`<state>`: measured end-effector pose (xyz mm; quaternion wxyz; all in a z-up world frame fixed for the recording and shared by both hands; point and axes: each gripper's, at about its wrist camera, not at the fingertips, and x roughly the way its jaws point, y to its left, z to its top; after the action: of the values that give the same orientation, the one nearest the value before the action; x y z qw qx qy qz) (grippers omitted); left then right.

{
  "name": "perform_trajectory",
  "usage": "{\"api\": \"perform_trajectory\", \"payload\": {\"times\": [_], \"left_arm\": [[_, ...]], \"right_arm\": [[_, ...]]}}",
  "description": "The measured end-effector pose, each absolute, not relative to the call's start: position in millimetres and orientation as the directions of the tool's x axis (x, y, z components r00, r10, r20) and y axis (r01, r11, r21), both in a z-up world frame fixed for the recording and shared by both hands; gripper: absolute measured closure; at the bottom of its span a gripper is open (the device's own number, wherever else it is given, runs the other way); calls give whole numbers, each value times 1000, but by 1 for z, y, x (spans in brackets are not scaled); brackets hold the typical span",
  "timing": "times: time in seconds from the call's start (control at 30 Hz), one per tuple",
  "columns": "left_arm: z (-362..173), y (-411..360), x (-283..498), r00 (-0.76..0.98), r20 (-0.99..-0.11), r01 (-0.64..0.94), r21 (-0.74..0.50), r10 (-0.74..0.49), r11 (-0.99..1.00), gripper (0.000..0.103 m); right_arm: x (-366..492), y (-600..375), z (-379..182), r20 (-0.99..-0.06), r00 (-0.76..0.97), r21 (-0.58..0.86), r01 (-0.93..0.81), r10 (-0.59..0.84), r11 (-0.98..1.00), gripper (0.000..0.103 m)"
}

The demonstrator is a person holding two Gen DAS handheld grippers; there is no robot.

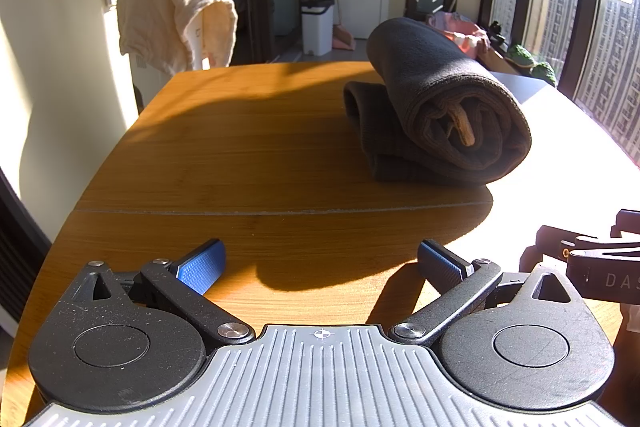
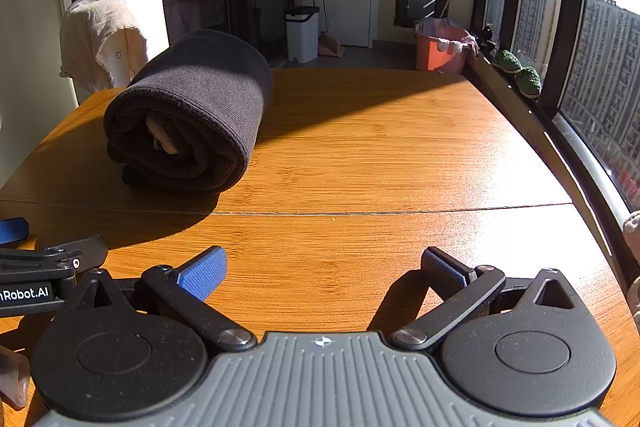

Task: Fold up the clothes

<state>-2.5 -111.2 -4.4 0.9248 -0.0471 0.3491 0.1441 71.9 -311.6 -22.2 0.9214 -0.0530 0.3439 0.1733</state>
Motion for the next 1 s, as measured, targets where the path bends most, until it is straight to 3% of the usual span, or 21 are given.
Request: {"api": "perform_trajectory", "payload": {"times": [1.0], "left_arm": [[-4, -112, -4, 716, -659, -298, 11, 231, 954, 0]], "right_arm": [[72, -310, -22, -652, 704, 21, -355, 282, 935, 0]]}}
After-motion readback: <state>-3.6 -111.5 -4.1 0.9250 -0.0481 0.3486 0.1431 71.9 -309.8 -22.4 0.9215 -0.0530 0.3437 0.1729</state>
